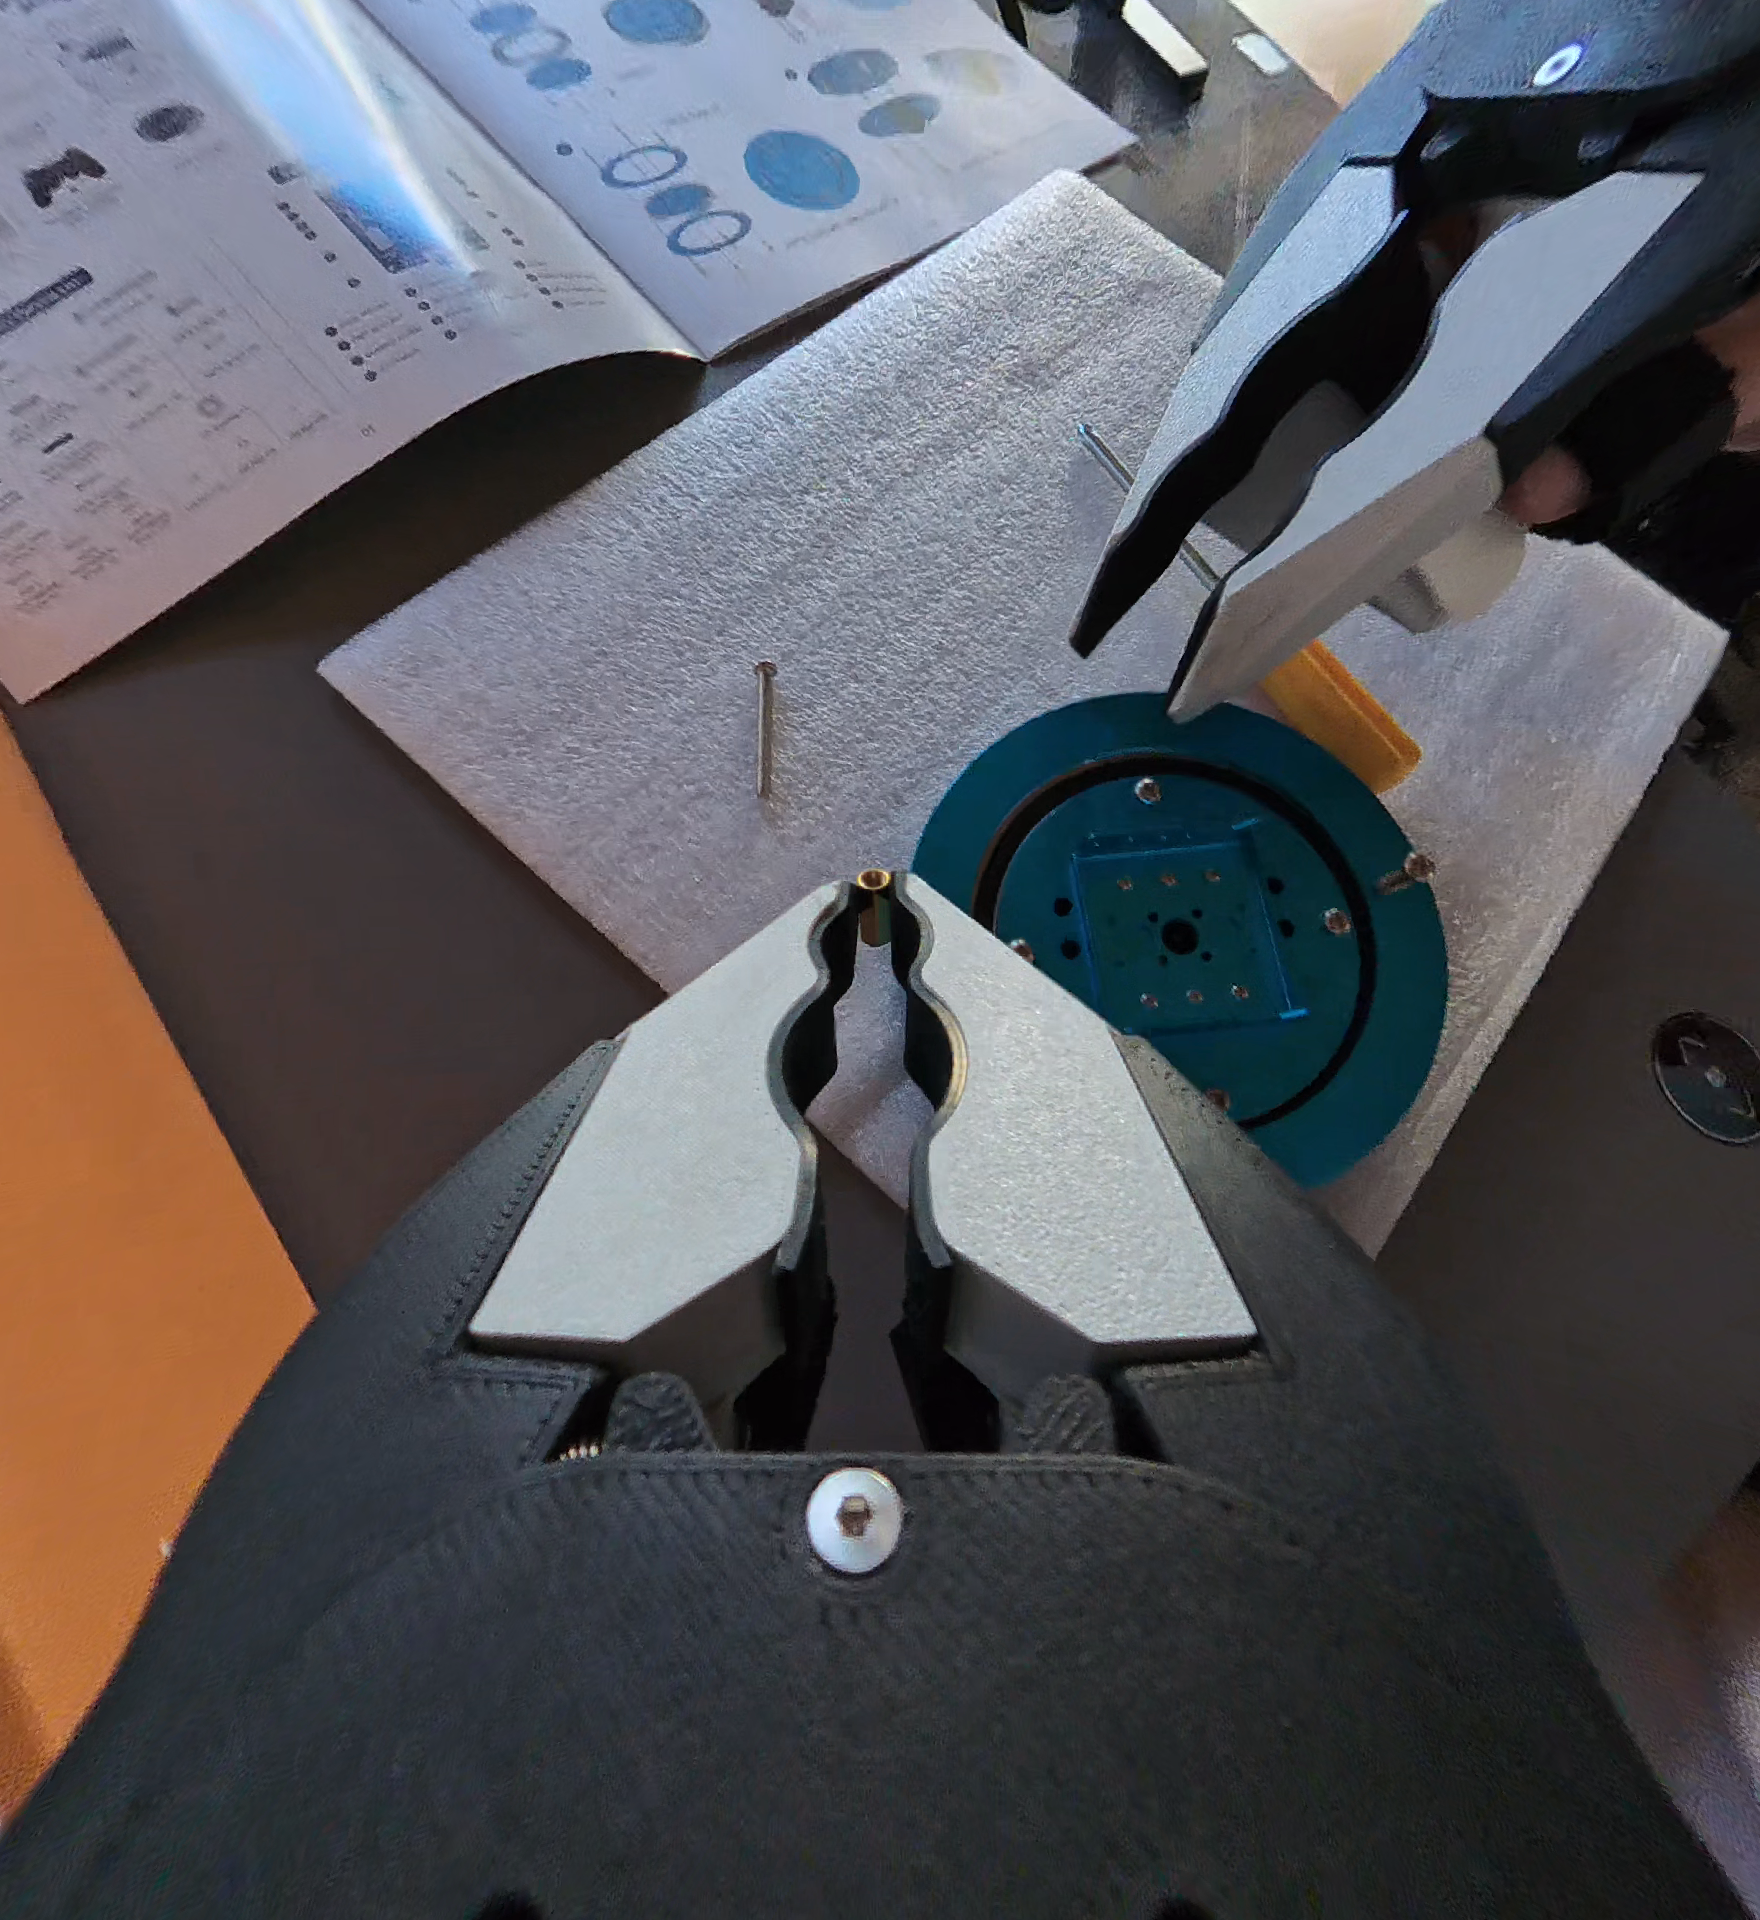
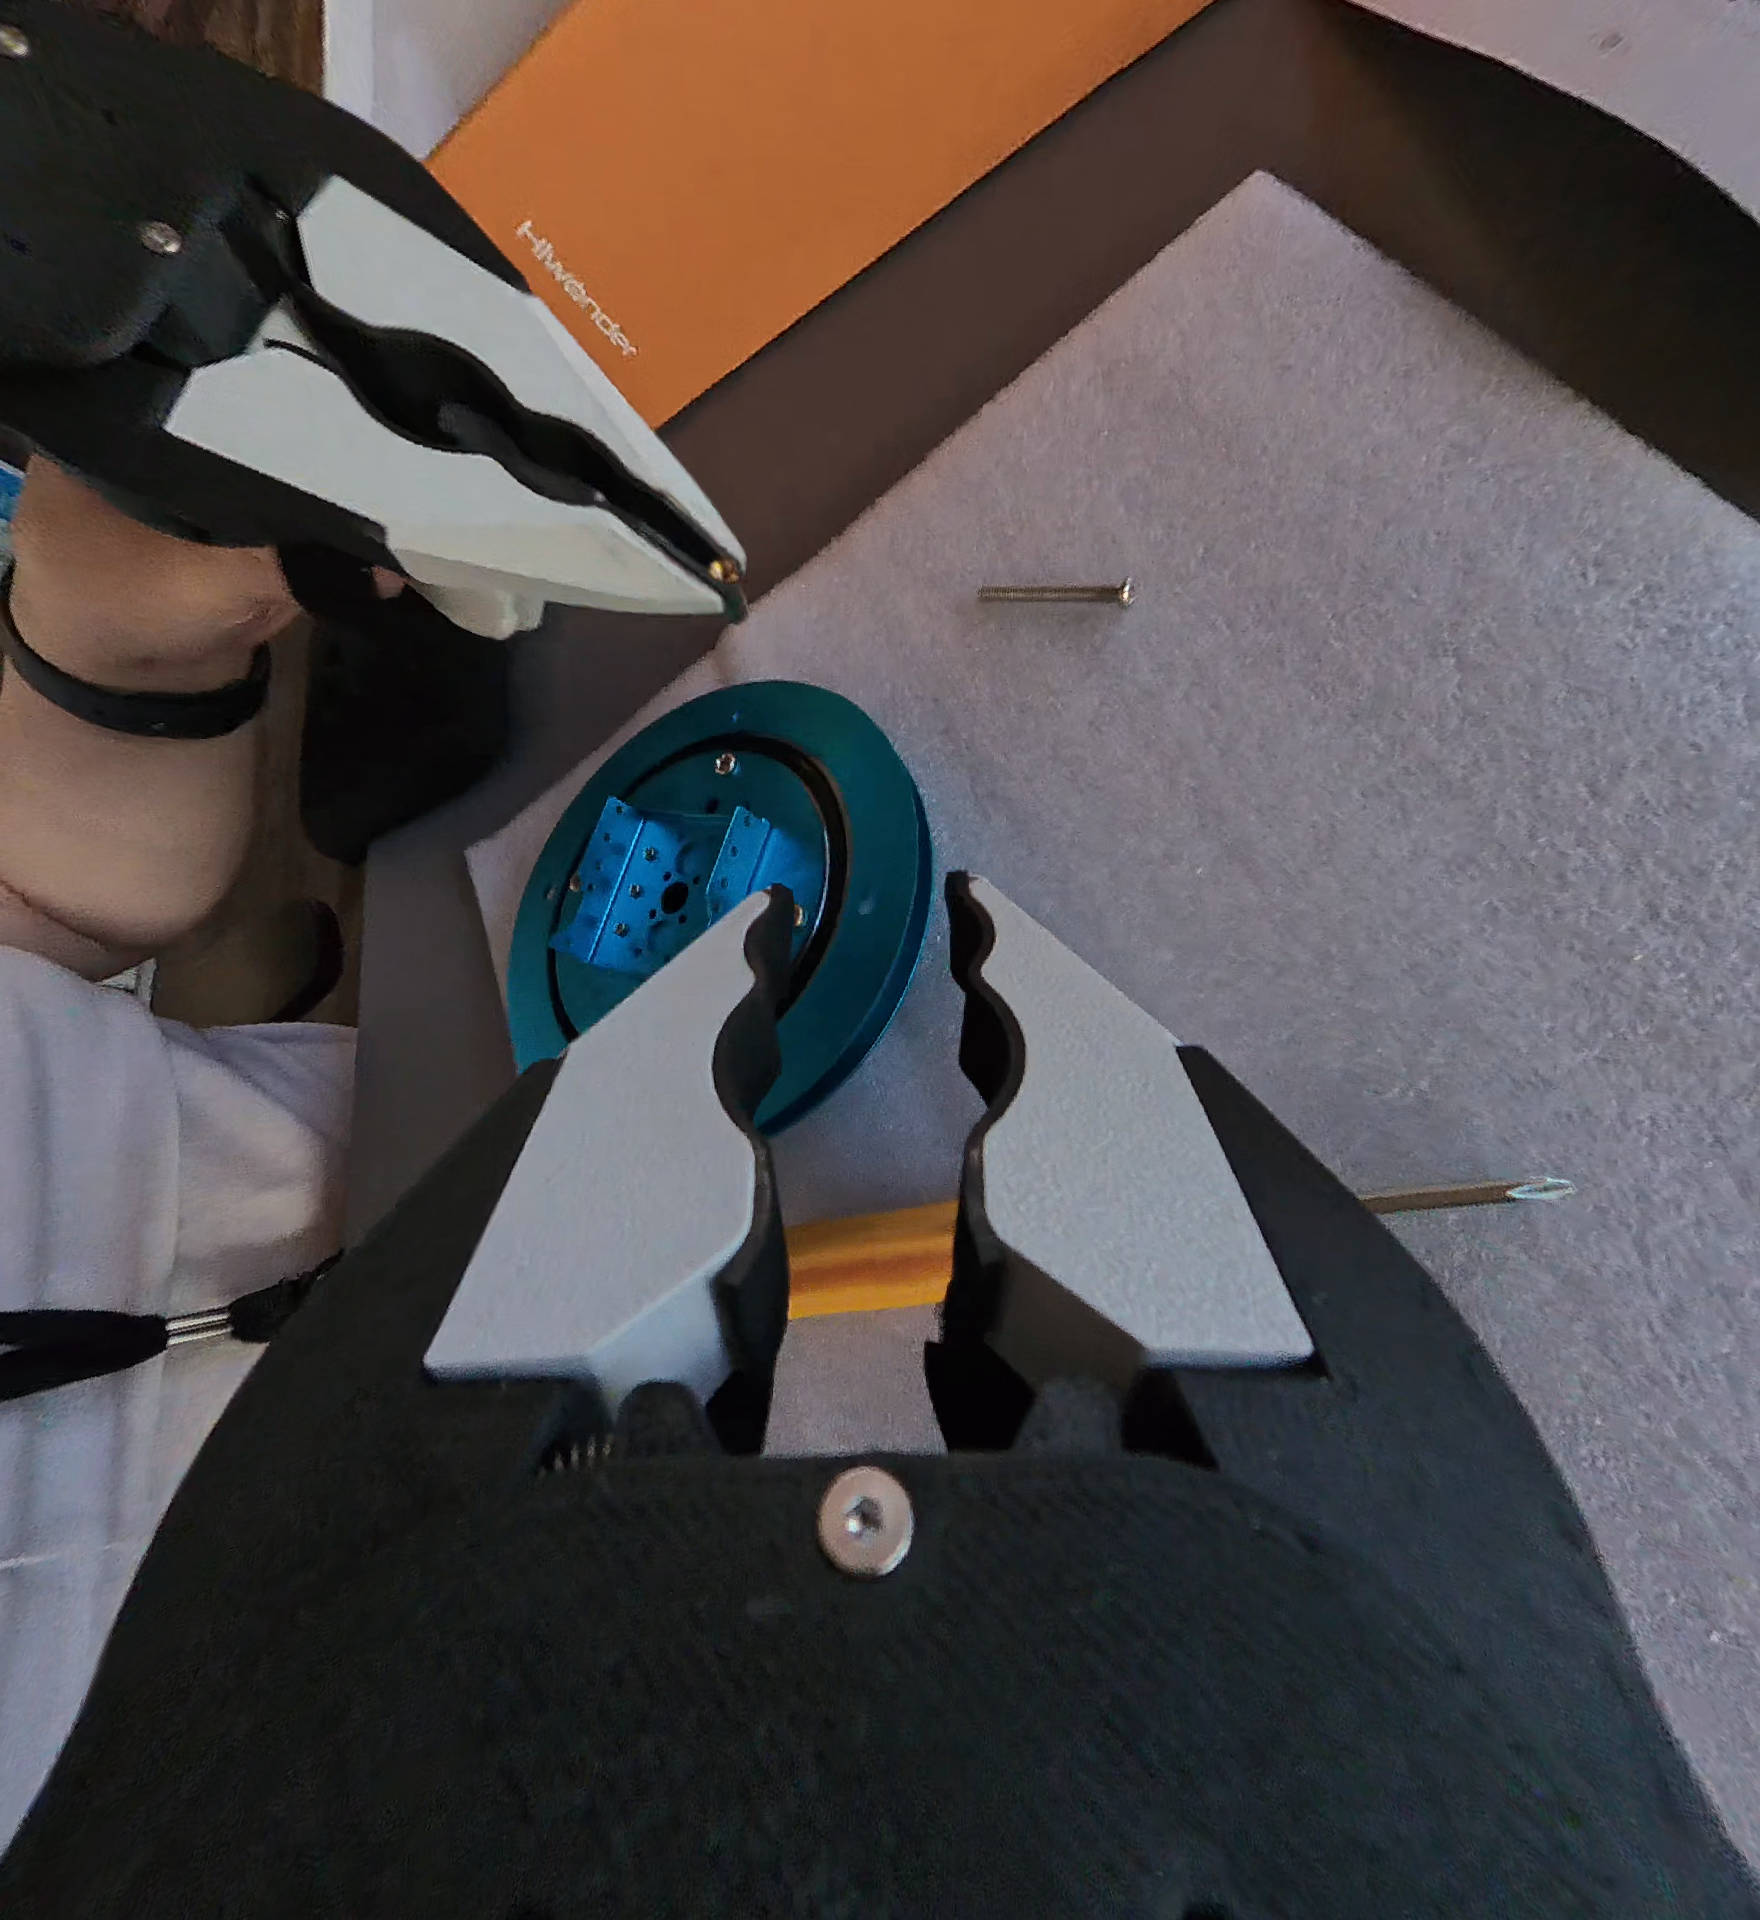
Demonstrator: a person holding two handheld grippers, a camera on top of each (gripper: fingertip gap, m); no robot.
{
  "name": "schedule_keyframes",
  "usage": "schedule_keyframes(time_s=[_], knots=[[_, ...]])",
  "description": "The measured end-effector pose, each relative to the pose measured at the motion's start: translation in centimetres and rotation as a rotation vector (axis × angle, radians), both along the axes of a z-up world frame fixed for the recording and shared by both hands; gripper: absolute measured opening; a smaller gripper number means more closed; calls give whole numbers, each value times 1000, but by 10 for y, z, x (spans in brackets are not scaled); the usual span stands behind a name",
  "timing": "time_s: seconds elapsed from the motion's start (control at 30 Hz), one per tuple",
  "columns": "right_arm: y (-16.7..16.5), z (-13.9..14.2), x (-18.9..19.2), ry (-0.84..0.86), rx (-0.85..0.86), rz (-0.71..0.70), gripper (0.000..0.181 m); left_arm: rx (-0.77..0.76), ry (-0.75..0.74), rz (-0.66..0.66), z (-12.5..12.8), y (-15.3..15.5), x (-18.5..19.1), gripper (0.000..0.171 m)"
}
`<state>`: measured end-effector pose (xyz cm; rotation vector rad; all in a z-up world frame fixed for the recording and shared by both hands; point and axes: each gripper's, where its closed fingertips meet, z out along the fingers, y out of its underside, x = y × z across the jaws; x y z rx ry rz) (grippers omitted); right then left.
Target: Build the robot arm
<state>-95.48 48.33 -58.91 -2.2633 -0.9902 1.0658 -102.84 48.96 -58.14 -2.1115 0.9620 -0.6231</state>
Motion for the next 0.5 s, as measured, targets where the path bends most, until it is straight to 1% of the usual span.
schedule_keyframes(time_s=[0.07,0.17,0.27,0.37,0.43,0.5], knots=[[4,4,0,24,-27,-7,29,-61,33,2,-6,6,2,4],[5,10,0,68,-31,-28,29,-246,123,35,-19,9,0,5],[2,13,2,92,-24,-48,29,-368,202,41,-28,9,-2,5],[1,17,3,120,-14,-67,28,-430,275,44,-37,11,-4,5],[0,17,5,121,-13,-68,28,-456,280,46,-40,13,-2,5],[0,14,7,103,-13,-66,29,-493,253,58,-40,13,-1,7]])
